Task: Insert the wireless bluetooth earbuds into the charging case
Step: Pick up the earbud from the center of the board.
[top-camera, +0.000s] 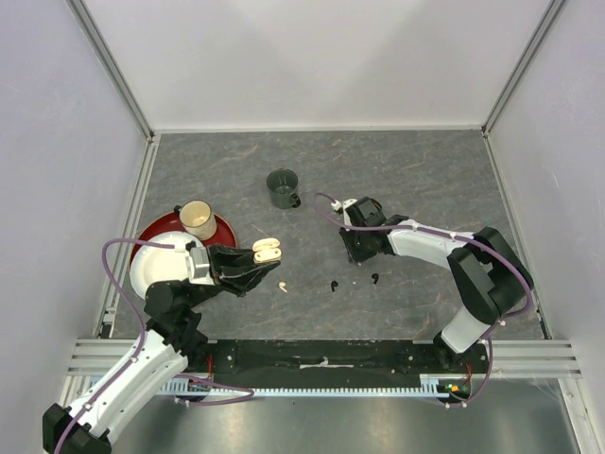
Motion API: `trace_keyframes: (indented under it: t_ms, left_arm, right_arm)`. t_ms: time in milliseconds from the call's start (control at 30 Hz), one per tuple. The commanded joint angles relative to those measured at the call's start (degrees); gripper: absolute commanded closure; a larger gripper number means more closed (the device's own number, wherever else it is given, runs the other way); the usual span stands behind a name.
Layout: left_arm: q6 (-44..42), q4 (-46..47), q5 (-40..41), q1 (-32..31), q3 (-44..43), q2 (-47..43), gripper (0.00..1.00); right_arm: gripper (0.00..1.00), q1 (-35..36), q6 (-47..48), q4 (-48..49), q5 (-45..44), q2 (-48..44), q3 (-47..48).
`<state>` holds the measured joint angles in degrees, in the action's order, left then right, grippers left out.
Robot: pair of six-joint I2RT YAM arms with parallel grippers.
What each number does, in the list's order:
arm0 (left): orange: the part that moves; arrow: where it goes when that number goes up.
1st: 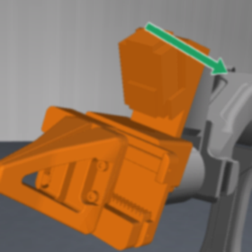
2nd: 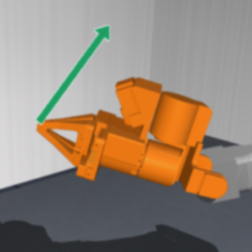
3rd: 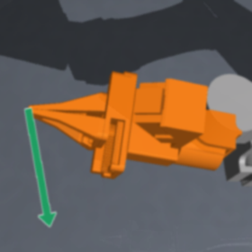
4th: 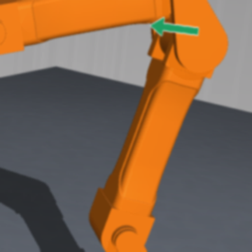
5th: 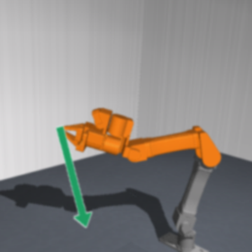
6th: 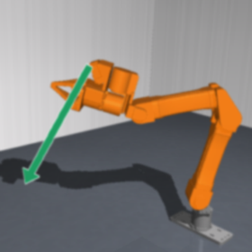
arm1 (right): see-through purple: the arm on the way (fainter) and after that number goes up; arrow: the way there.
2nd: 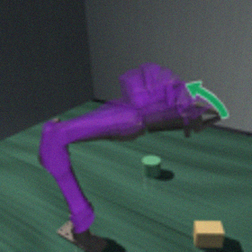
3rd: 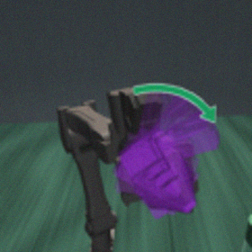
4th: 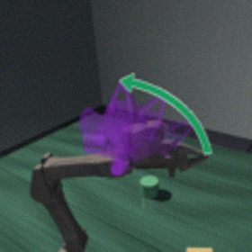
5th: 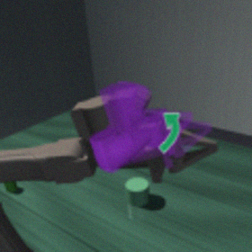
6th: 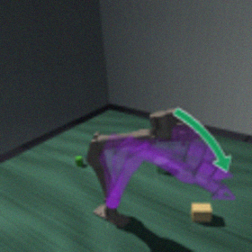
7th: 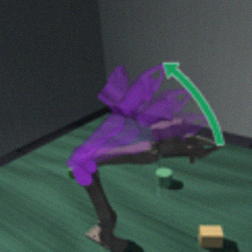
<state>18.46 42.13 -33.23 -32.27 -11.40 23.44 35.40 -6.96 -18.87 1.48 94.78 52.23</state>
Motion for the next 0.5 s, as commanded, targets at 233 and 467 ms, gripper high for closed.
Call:
trace_keyframes:
  t_ms: [233,467]
  left_arm:
    - [-1.1,0.1,1.4,-0.2,0.1,-1.3,0.98]
    - [-0.4,0.4,2.1,-0.2,0.1,-1.1,0.98]
  right_arm:
    - [0.73,-0.5,-20.4,3.1,-9.6,1.0,-2.5]
    - [0.69,-0.6,-36.1,7.4,-13.0,0.4,-6.8]
